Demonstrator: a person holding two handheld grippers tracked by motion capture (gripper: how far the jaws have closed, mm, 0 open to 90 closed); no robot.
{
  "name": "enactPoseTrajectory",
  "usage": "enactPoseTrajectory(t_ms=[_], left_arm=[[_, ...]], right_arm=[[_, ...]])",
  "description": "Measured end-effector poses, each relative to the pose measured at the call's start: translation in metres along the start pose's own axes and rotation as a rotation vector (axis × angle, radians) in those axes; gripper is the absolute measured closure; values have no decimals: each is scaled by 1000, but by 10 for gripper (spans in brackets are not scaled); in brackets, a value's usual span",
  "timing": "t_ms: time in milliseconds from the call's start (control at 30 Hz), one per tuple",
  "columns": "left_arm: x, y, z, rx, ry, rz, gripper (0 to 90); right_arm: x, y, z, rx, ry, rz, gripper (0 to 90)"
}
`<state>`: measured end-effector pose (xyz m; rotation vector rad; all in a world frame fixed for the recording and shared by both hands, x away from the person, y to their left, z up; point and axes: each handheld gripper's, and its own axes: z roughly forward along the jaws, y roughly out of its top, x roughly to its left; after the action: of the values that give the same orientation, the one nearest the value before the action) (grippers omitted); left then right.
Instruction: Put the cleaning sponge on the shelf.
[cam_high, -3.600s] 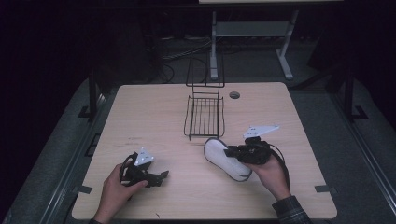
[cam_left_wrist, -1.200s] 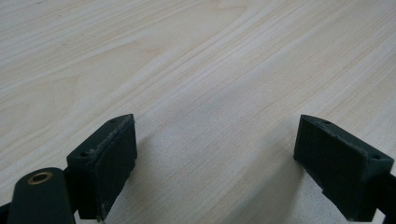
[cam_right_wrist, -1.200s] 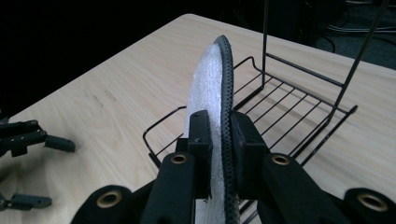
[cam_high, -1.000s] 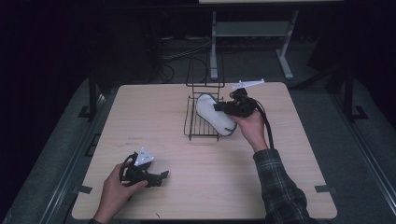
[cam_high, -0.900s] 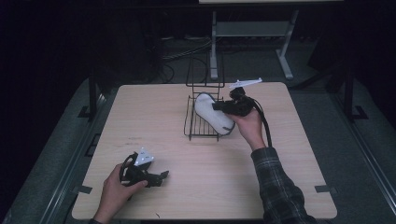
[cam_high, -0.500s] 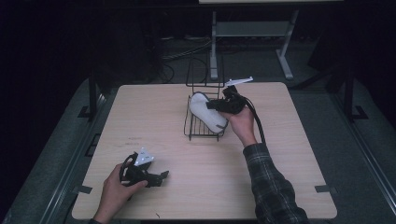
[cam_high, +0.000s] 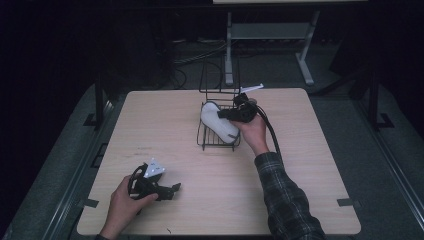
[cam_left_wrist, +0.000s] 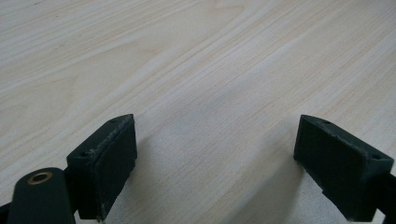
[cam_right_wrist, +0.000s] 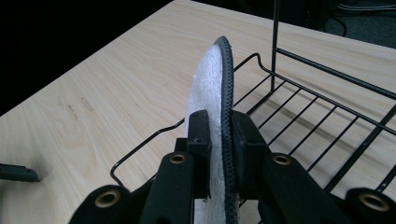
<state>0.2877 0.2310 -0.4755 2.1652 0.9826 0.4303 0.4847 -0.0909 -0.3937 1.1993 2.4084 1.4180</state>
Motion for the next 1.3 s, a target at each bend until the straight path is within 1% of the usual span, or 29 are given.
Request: enactPoseTrajectory(t_ms=[133,167,200,367,400,467,500,567,733,900,933,1033,1100,1133,1200,1233,1300], left_arm=[[0,0,0,-3,-1,-3,124],[0,0,0,-2,-1,-2,124],[0,0,0,-2,-1,-2,124],[0,0,0,-1,-1,-1,124],[0,0,0,-1,-1,-1,124],[0,0,0,-1,-1,-2,124],[0,0,0,-1,-1,-1,124],[0,0,0,-2,-1,-1,124],[0,0,0,-1,-1,-1,124],[0,0,0,0,-1,0,124],[0,0,0,0,-1,0,125],[0,0,0,-2,-1,-1,124],[0,0,0,-1,-2,-1,124],[0,0,0,-2,-2,-1,124],[0,0,0,0,0,2,124],[0,0,0,0,-1,0,124],[0,0,0,1,-2,1,124]], right_arm=[[-3,0,2,7,-9,6,780],[-4,0,3,9,-14,5,774],[-6,-1,4,12,-31,1,763],[-10,-3,7,14,-52,7,743],[-11,-3,7,19,-67,6,730],[-12,-3,8,19,-73,4,723],[-13,-4,8,26,-87,4,707],[-14,-5,8,24,-96,-5,702],[-19,-7,10,31,-116,7,673],[-22,-9,11,53,-148,-2,650],[-23,-10,12,55,-156,-12,650],[-26,-12,12,63,-165,-6,643],[-27,-13,12,67,-167,-3,616],[-28,-14,11,64,-167,-4,599],[-28,-14,9,51,-167,13,572],[-28,-13,6,39,-165,12,579],[-28,-13,-1,31,-157,12,663]])
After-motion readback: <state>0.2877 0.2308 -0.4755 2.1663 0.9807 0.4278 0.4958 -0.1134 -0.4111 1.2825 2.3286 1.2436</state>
